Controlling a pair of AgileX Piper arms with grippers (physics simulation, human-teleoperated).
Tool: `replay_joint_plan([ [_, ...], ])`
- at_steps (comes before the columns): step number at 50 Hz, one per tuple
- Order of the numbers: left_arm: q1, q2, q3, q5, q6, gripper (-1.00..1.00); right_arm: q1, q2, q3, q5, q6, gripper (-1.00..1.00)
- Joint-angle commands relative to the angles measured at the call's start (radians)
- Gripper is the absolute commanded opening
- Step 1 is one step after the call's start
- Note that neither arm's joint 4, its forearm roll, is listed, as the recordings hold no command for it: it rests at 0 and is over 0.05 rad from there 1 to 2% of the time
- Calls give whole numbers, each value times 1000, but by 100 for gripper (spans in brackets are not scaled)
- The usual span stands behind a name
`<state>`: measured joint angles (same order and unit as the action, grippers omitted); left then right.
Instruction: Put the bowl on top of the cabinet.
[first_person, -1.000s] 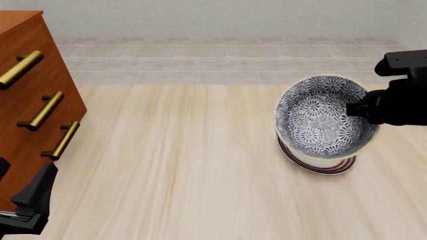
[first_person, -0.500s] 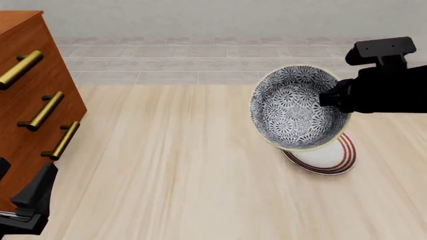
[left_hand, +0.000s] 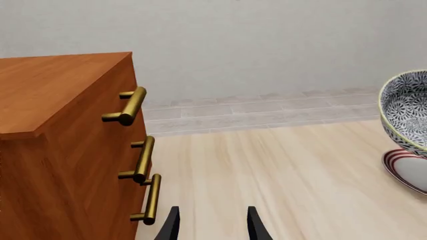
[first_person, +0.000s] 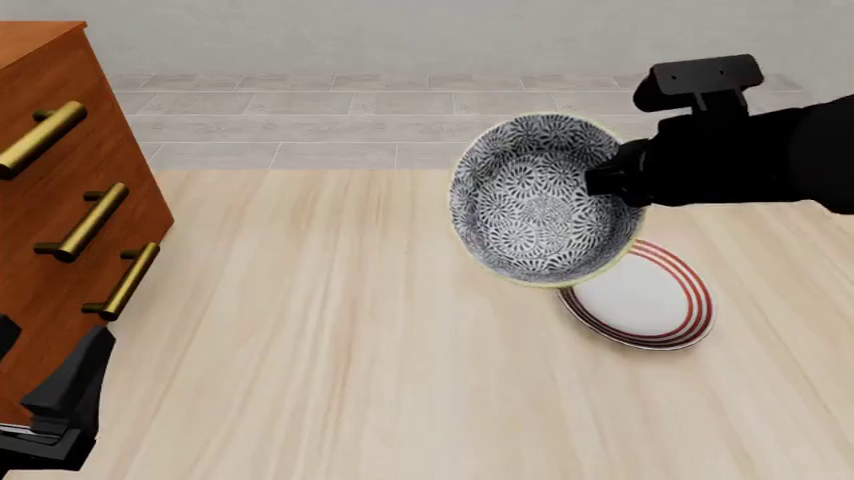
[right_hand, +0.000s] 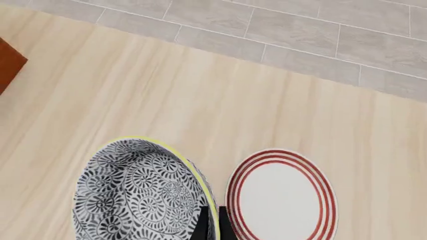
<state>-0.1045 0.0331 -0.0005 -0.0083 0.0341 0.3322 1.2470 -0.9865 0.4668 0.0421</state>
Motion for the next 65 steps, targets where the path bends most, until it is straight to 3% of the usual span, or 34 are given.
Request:
replay_joint_plan([
  [1, -1, -3, 0, 0, -3, 100, 39, 36, -37, -15, 10, -100],
  [27, -3, 12, 0, -10, -4, 100, 185, 119, -153, -38, 33, -100],
  [65, 7, -27, -1, 10, -3, 100, 291, 196, -213, -74, 36, -100],
])
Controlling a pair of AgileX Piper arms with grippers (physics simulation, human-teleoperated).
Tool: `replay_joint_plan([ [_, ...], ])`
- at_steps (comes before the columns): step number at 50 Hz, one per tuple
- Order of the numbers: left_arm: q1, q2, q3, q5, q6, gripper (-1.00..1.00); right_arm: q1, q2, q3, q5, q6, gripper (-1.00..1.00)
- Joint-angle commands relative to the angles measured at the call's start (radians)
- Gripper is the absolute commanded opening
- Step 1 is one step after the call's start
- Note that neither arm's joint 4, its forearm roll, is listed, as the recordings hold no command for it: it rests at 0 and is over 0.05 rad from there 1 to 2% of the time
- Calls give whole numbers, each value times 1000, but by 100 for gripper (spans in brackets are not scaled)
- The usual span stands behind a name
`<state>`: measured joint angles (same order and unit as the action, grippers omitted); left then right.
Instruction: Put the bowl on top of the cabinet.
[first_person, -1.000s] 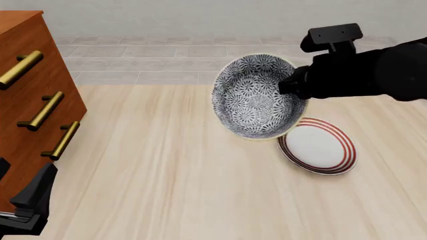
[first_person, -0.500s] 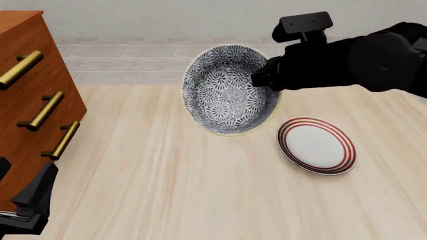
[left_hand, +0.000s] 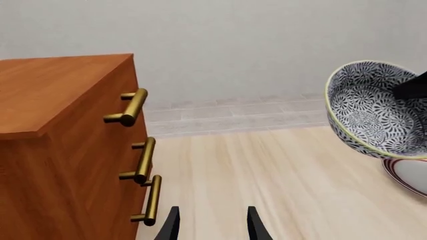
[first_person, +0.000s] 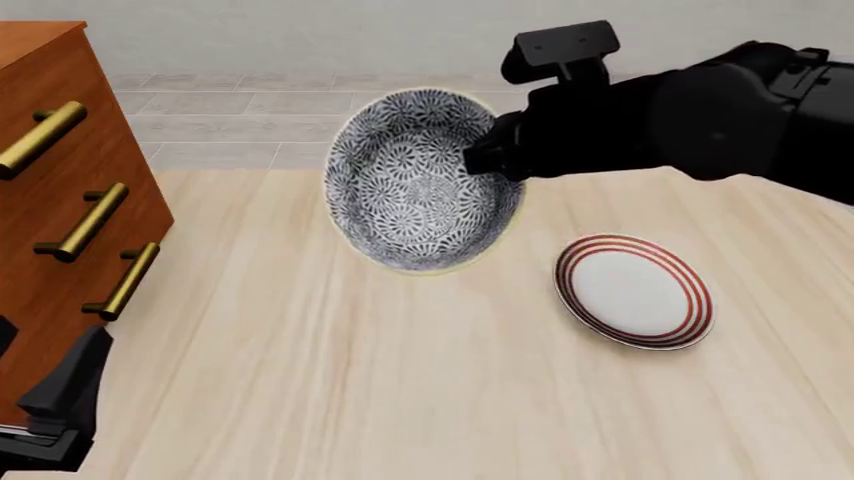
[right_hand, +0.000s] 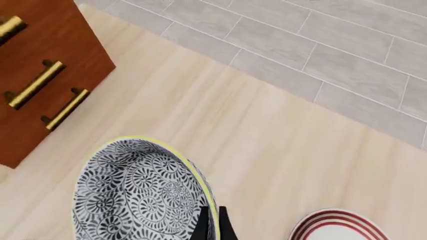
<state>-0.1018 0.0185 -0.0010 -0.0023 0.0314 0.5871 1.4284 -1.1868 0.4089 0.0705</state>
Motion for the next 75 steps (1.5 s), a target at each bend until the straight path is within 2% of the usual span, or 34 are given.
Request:
replay_joint_plan([
  [1, 4, -12, -1, 4, -1, 100, 41, 15, -10, -19, 9, -100],
  [24, -3, -14, -1, 3, -4, 100, 81, 54, -36, -49, 16, -100],
  [44, -9, -9, -1, 1, -14, 100, 55, 106, -70, -110, -56, -100],
  [48, -43, 0, -6, -12, -9, 100, 51, 109, -63, -124, -70, -100],
  [51, -70, 39, -10, -64, -51, 100, 41, 101, -56, -133, -90, -100],
  [56, -108, 123, -30, -143, -64, 100, 36, 91, -45, -141, -99, -100],
  [58, -117, 105, -51, -138, -112, 100, 35, 90, -44, -142, -100, -100],
  [60, -119, 139, -62, -152, -109, 100, 32, 86, -40, -147, -106, -100],
  [68, -168, 186, -139, -174, -229, 100, 20, 60, -10, -170, -140, -100],
  [75, -226, 313, -194, -218, -203, 100, 26, 55, -10, -170, -140, -100],
])
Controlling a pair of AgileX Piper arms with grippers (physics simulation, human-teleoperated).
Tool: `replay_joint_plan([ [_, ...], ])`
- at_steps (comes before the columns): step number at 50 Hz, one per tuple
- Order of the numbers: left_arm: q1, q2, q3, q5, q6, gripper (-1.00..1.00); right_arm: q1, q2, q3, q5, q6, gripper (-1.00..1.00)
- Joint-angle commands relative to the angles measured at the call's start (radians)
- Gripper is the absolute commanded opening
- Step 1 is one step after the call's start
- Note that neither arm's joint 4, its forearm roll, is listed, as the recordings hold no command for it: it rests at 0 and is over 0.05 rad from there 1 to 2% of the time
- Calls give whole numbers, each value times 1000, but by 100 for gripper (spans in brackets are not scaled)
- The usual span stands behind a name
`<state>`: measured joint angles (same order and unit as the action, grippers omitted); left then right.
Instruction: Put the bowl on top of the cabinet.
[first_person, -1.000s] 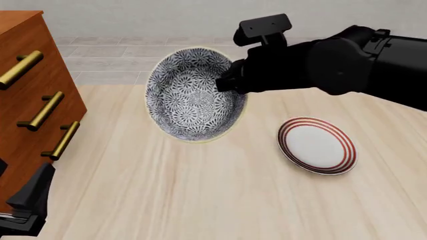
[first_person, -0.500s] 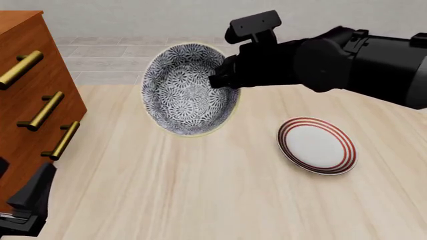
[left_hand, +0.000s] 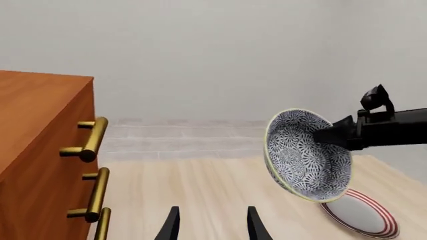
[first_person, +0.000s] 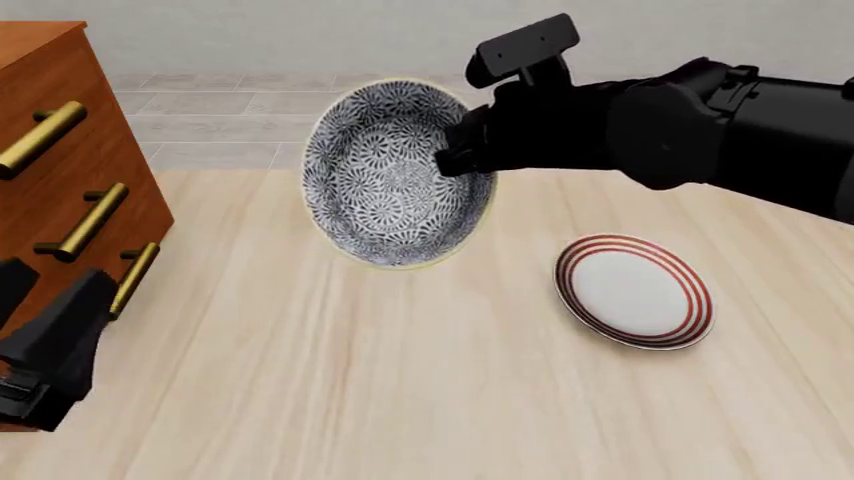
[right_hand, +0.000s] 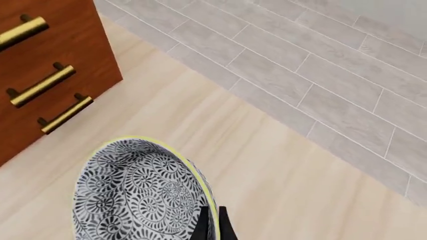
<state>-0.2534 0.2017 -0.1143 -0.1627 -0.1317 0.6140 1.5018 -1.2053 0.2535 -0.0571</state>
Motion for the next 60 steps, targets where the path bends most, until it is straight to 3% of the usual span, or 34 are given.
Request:
replay_joint_plan([
  [1, -80, 148, -89, -64, -34, 100, -1, -19, 10, -15, -11, -100],
  [12, -171, 347, -112, -208, -60, 100, 8, -25, 18, -19, -10, -100],
  [14, -204, 403, -125, -236, -17, 100, 11, -25, 14, -16, -10, -100],
  [17, -213, 449, -127, -282, -43, 100, 13, -24, 1, -8, -4, -100],
  [19, -198, 457, -133, -282, -26, 100, 13, -26, -1, -8, -6, -100],
  [26, -266, 545, -184, -317, 10, 100, 13, -41, 7, -14, -23, -100],
  [60, -357, 759, -313, -377, -11, 100, 24, -84, 47, -45, -48, -100],
])
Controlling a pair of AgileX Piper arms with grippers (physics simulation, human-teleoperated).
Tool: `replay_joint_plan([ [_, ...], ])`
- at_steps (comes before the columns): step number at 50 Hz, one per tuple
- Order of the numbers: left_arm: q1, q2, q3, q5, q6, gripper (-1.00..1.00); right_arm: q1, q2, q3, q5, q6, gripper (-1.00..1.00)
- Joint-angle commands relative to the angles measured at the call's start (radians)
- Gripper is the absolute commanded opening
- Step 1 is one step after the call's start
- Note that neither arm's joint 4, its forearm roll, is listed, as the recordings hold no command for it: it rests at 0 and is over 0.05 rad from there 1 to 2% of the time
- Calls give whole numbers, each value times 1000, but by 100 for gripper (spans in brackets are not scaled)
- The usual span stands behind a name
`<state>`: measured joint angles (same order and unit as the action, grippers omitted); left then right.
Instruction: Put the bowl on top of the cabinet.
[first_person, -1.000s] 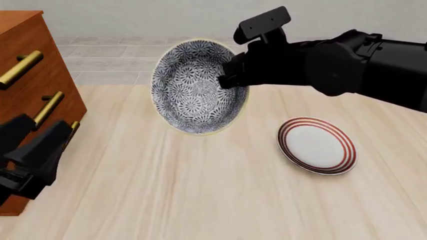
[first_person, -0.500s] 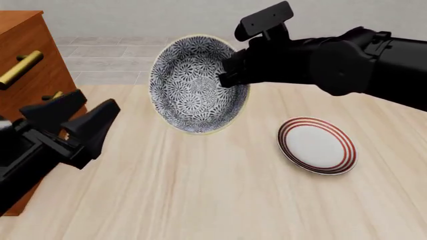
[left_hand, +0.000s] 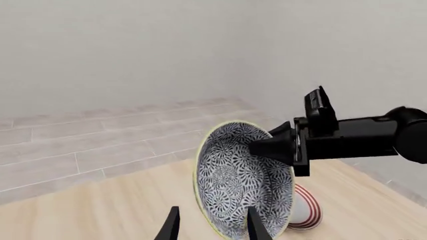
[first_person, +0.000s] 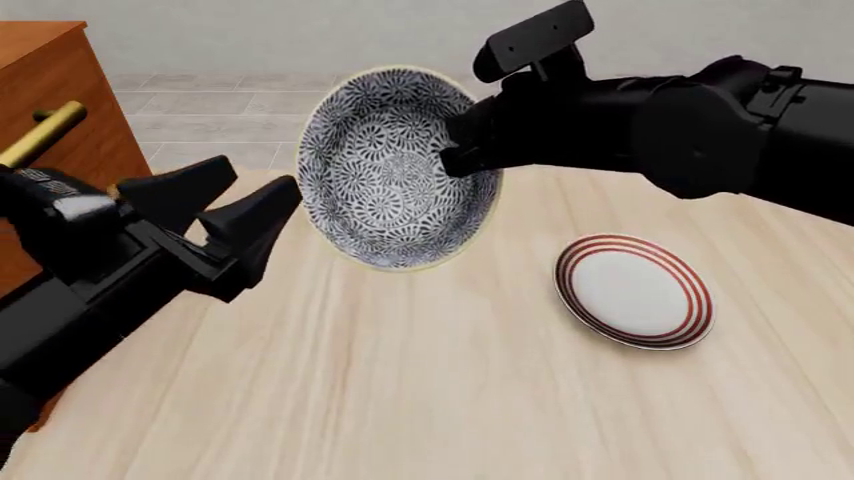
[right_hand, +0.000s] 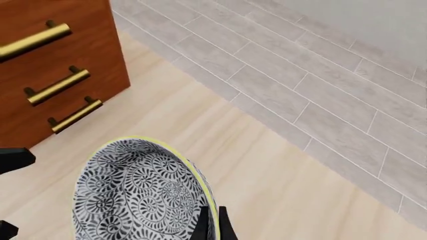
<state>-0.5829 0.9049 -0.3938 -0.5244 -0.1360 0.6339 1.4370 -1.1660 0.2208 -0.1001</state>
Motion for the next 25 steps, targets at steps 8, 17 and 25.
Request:
replay_joint_plan([
  [8, -31, 104, -50, -38, -16, 100, 7, -24, 10, -14, -5, -100],
  [17, -36, 174, -75, -67, -34, 100, 5, -41, 20, -15, -8, -100],
  [25, -42, 219, -92, -86, -48, 100, 3, -54, 24, -14, -16, -100],
])
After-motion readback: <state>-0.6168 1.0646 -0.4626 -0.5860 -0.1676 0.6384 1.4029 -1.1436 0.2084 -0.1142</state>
